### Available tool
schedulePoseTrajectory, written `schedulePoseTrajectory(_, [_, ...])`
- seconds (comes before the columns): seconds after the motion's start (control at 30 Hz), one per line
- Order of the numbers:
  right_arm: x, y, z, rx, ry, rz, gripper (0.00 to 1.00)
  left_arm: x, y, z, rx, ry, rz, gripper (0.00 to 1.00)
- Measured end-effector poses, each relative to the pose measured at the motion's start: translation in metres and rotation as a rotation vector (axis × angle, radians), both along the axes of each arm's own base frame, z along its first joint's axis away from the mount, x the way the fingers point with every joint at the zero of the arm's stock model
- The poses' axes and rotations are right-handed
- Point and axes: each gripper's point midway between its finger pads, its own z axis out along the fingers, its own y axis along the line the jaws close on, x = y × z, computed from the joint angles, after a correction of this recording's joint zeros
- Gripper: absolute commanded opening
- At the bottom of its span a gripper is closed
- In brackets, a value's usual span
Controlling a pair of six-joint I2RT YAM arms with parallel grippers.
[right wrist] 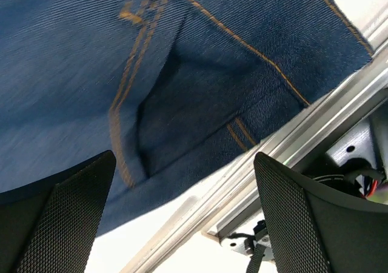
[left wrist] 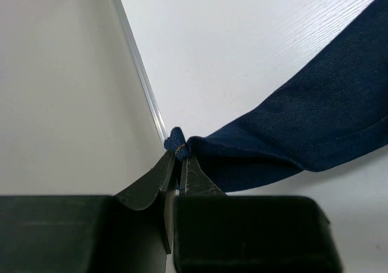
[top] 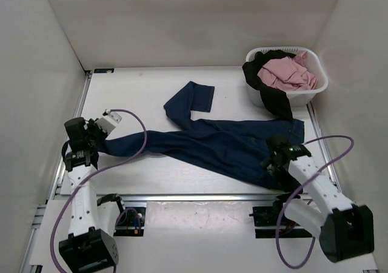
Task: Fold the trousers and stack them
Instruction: Flatten the trousers out
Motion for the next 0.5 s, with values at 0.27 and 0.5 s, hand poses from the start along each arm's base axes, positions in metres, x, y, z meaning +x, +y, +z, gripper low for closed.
schedulePoseTrajectory(0.27, [0.019,0.004,-0.035,0.137,0.148,-0.087,0.03,0.006,0.023,-0.02,-0.044,0.06,0.095,0.14])
schedulePoseTrajectory(0.5, [0.051,-0.02,-0.017,0.05,0.118,-0.047,0.0,0.028,0.039,-0.009,-0.029,0.049,0.12,0.14])
